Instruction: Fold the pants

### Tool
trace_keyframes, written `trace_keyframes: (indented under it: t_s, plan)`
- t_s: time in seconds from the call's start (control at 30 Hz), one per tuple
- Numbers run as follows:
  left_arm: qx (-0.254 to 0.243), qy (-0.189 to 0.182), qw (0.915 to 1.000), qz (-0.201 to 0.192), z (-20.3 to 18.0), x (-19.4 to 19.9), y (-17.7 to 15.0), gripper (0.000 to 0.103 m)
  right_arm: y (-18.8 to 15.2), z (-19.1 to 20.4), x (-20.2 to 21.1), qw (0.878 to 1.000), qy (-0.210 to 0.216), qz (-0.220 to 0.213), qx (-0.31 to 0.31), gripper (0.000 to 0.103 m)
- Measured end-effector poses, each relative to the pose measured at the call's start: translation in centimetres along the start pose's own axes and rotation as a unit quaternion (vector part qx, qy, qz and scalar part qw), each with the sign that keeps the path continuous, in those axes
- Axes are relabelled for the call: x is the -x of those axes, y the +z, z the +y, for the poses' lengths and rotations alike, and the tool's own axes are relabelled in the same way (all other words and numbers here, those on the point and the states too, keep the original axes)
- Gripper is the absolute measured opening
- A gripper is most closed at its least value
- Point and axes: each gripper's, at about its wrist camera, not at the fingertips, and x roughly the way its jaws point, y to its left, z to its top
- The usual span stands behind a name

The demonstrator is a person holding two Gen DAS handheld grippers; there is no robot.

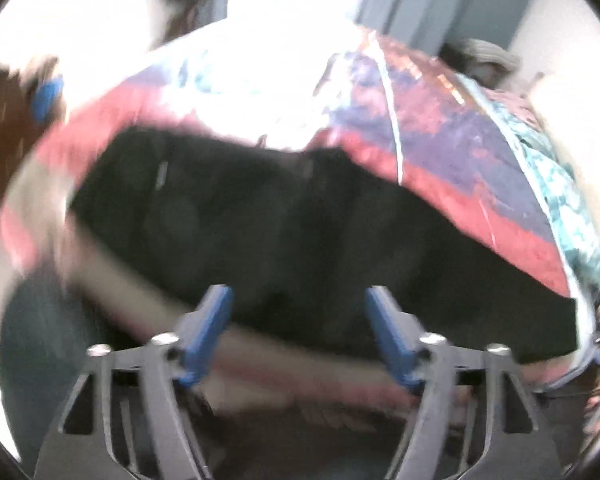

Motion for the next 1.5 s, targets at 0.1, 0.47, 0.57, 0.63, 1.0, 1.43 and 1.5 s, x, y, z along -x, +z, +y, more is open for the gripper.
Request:
trace_keyframes:
  t_s: [0.1,0.47,0.57,0.63,1.0,1.43,1.5]
  plan:
    - [-0.029,0.022,0.9992,-0.017,0.1,-4.1,3.9,0.084,-0.3,3.3,0.1,0.999,0.026,-0.003,0.032,0.077]
    - [-0.035,0.172,0.9821,0.069,5.3,-13.3,4.7,0.078,-3.4,10.8,-5.8,0.992,0.085,0.081,0.049,0.077]
    - [-0.013,0.193,0.9783,0.073,5.5,-13.0,4.8,0.090,-3.4,10.9,-6.5,0.991,0.084,0.093,0.046,0.077]
    - [0.007,0.184,0.9804,0.070,5.4,-11.9,4.8,0.088,-3.2,10.9,-5.5,0.993,0.083,0.070,0.048,0.077]
    - [-0.155,0.034,0.9873,-0.006,-8.6,-8.2,4.4,0.094,-4.5,12.6,-4.0,0.994,0.102,0.013,0.039,0.080]
    - [-0.099,0.074,0.9901,0.067,-6.0,-14.4,2.2,0.094,-4.9,12.1,-4.4,0.992,0.123,0.014,0.024,0.080]
    - [-0.109,0.077,0.9885,0.070,-6.3,-14.5,2.6,0.094,-4.9,11.5,-5.0,0.991,0.130,0.025,-0.004,0.080]
